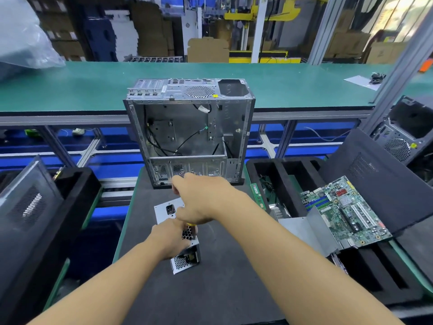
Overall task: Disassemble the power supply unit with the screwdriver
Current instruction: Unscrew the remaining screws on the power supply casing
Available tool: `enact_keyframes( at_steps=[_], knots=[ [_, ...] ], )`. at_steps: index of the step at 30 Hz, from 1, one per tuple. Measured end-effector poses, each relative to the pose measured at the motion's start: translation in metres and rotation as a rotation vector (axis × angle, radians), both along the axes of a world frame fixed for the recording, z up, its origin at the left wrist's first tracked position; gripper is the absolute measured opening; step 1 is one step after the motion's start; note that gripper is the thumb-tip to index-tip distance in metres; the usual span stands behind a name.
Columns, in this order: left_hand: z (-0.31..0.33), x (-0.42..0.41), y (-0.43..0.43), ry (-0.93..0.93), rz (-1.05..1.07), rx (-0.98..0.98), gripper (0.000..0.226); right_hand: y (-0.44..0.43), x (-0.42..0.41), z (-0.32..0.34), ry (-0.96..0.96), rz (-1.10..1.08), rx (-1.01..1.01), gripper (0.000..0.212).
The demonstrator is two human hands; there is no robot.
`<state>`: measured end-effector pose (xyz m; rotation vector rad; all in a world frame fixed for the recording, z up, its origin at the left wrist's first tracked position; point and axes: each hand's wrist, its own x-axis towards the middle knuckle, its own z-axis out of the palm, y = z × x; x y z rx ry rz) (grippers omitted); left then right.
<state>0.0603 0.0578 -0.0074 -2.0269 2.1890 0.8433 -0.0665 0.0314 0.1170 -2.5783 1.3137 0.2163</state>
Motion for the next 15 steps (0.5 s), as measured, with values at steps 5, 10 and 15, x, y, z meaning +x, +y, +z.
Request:
enact_keyframes(
  at_steps=[5,10,15],
  knots=[
    [-0.004,-0.001,0.000,-0.001,-0.015,-0.020,0.015,-0.001,-0.001,-0.005,-0.066,-0.047,-0.081,0.011],
    [-0.011,0.001,0.003,0.009,0.030,-0.024,0.023,0.007,-0.005,0.000,-0.078,-0.027,0.063,0.035],
    [-0.015,0.001,0.004,0.037,0.085,-0.063,0.023,0.006,-0.007,-0.005,-0.047,-0.102,-0.075,0.015]
  ],
)
